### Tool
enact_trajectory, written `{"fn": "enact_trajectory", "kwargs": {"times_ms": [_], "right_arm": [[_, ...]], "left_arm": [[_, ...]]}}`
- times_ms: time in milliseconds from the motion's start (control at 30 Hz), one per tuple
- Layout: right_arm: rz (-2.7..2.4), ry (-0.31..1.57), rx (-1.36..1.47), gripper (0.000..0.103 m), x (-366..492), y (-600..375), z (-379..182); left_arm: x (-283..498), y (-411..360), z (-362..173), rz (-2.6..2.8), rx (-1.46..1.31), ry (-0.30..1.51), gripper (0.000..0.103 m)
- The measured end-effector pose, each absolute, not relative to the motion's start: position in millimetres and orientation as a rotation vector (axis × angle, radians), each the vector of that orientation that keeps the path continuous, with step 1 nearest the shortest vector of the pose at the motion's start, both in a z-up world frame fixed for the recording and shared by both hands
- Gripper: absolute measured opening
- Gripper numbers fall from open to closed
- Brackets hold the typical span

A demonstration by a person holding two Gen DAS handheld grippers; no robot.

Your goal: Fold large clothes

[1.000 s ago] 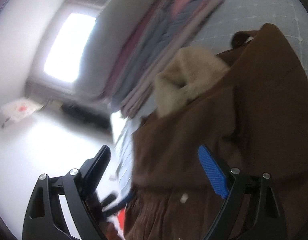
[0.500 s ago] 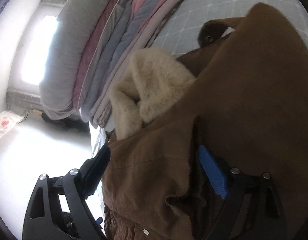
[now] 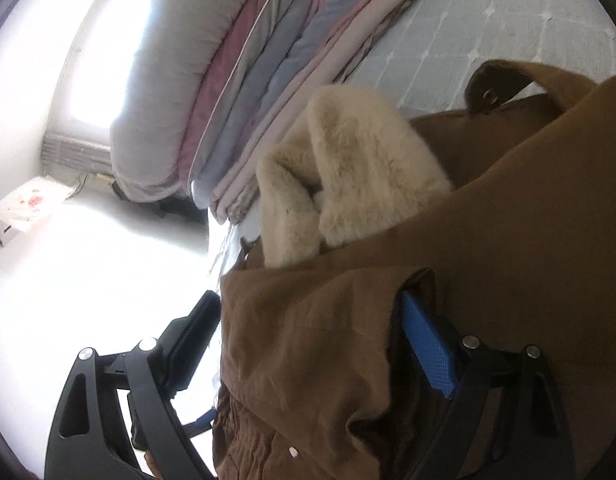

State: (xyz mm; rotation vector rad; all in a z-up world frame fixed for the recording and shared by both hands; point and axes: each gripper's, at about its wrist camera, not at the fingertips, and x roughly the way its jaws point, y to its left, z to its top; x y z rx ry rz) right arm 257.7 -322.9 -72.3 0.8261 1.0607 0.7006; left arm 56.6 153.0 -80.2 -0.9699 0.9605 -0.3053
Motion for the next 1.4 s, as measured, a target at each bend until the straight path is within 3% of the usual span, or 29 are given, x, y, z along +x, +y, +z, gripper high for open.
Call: {"fn": "enact_trajectory", "kwargs": {"times_ms": [133, 233, 300, 500, 600, 700, 767, 900, 1033, 1233, 1400], "right_arm": [[0.744, 1.129, 0.764, 0.087, 259, -311, -81], [0.681, 0.98, 0.91, 0.086, 262, -333, -79], [0.641, 0.979, 0.965, 0.087, 263, -342, -83], [0.704, 0.938, 0.81, 0.087, 231, -329, -47], [0.816, 1.051, 0.757, 0.087, 211, -302, -56], [0.683, 1.223, 0.649, 0.084, 197, -290, -101], [0.679, 1.199, 0.756, 0.081, 191, -309, -107], [0.596, 1.133, 0.767, 0.083, 169, -327, -84], [0.538, 1.185, 0.703, 0.083, 151, -318, -93], [0.504, 1.036, 0.64, 0.084, 113, -321, -48], [0.431, 1.021, 0.609, 0.087, 57, -363, -35]], "left_arm": [[58, 150, -83, -0.31, -0.969, 0.966, 0.079], [58, 148, -83, -0.313, -0.962, 0.969, 0.079], [58, 148, -83, -0.307, -0.962, 0.97, 0.079], [56, 148, -80, -0.318, -0.969, 0.962, 0.079], [55, 148, -77, -0.327, -0.966, 0.953, 0.079], [53, 149, -75, -0.323, -0.955, 0.948, 0.079], [51, 150, -73, -0.315, -0.936, 0.942, 0.079], [45, 158, -66, -0.28, -0.897, 0.916, 0.079], [45, 162, -65, -0.272, -0.893, 0.913, 0.079], [45, 169, -63, -0.276, -0.867, 0.919, 0.079], [47, 172, -65, -0.351, -0.805, 0.974, 0.08]]}}
